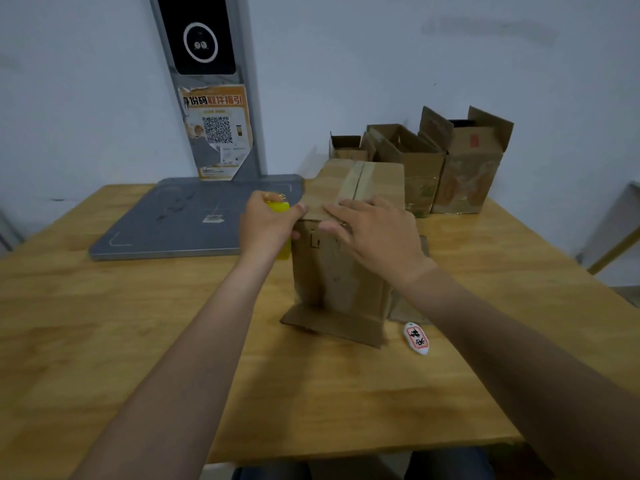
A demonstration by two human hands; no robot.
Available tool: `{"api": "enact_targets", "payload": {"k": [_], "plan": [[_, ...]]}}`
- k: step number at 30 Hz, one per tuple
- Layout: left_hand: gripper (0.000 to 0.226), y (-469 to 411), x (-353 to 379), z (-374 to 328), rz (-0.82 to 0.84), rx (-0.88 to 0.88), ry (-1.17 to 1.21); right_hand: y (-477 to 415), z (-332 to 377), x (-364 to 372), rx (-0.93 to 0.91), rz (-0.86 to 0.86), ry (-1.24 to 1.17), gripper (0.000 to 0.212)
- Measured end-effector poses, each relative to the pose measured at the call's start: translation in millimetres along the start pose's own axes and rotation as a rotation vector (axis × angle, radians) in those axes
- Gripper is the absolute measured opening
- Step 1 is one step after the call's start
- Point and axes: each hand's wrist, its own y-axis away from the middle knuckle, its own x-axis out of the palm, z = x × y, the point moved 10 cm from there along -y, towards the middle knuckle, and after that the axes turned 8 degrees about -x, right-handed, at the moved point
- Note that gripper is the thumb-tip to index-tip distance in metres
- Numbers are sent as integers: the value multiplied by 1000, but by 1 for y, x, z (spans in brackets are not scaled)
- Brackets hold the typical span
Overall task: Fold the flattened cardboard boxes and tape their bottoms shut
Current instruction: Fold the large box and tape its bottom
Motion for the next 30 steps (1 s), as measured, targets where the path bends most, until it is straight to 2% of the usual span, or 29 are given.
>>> {"api": "enact_targets", "payload": {"k": [2,5,8,11,14,16,17,19,21,23,25,27,30], "plan": [[38,4,-1,-1,-10,-1,-3,1,1,1,25,20,-22,58],[38,12,-6,-5,-24,-9,-1,2,3,11,2,157,2,80],[39,24,-14,-7,-42,-12,-16,5,4,11,-22,209,-43,98],[40,40,-28,-6,-52,0,-59,9,6,7,-78,227,-144,100],[38,60,-40,-10,-26,8,-78,11,9,7,-124,306,-113,101],[31,75,-51,-22,-18,56,-69,8,10,-10,-89,259,-237,94],[25,83,-54,-29,-3,83,-42,8,10,-26,-54,164,-353,86],[14,101,-61,-48,31,130,16,12,16,-59,-28,-36,-631,57],[20,118,-59,-65,125,143,65,21,37,-72,-6,-20,-949,19],[25,138,-46,-73,278,85,144,32,57,-70,80,47,-1202,23],[22,157,-33,-81,373,87,163,45,51,-72,237,-46,-1328,24],[21,169,-30,-89,339,148,168,58,42,-82,321,-173,-1335,29],[17,182,-35,-102,224,251,199,74,44,-107,239,-221,-1288,27]]}}
